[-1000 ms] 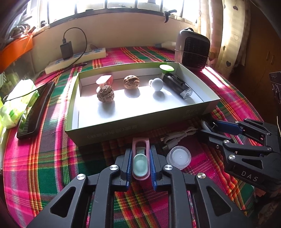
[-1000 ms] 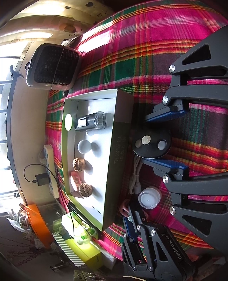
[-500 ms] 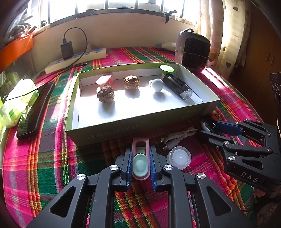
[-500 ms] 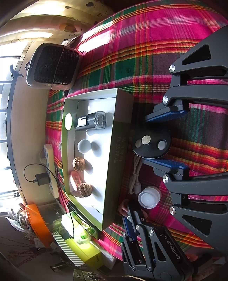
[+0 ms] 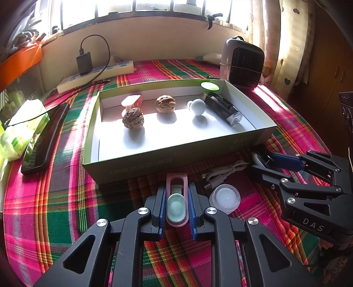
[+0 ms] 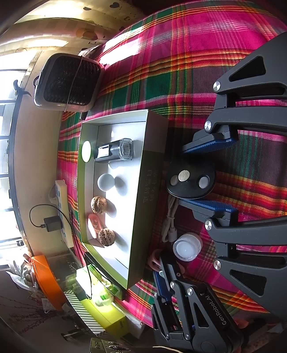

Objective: Organize objects
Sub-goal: 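Close the left gripper on the pink-framed holder while the right gripper straddles the black disc, then carry the pink holder into the white box while the right gripper carries the black disc there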

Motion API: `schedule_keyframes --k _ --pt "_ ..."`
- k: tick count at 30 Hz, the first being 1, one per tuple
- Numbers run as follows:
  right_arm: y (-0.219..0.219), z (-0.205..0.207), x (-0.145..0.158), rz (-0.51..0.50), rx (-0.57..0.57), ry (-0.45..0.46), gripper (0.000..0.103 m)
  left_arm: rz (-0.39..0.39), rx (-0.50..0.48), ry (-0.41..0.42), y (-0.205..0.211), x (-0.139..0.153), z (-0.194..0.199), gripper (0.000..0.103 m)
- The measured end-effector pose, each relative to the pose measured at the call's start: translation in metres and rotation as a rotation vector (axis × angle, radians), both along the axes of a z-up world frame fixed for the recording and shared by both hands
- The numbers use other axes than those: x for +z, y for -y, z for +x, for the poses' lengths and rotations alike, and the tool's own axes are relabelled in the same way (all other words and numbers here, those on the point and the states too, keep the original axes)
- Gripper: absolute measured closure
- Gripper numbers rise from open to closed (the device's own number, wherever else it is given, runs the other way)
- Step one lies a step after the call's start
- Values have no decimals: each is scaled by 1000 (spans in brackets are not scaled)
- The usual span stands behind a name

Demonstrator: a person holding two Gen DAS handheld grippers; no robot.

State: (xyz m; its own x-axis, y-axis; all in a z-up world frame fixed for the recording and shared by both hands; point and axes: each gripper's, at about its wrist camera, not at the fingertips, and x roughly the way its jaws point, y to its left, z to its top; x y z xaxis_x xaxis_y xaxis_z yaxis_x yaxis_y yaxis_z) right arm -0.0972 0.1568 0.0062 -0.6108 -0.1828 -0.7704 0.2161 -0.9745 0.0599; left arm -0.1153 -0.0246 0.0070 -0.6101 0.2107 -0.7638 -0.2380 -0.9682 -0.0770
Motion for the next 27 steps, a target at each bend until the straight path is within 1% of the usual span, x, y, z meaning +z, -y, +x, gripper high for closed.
schedule_keyframes --k 8,14,27 --pt "0 2 2 0 5 -9 63 13 5 2 3 2 1 87" --pt "2 3 6 -4 12 -21 63 19 14 -13 6 7 2 87" --pt "9 4 27 -36 49 -63 63 52 30 -51 14 29 4 87"
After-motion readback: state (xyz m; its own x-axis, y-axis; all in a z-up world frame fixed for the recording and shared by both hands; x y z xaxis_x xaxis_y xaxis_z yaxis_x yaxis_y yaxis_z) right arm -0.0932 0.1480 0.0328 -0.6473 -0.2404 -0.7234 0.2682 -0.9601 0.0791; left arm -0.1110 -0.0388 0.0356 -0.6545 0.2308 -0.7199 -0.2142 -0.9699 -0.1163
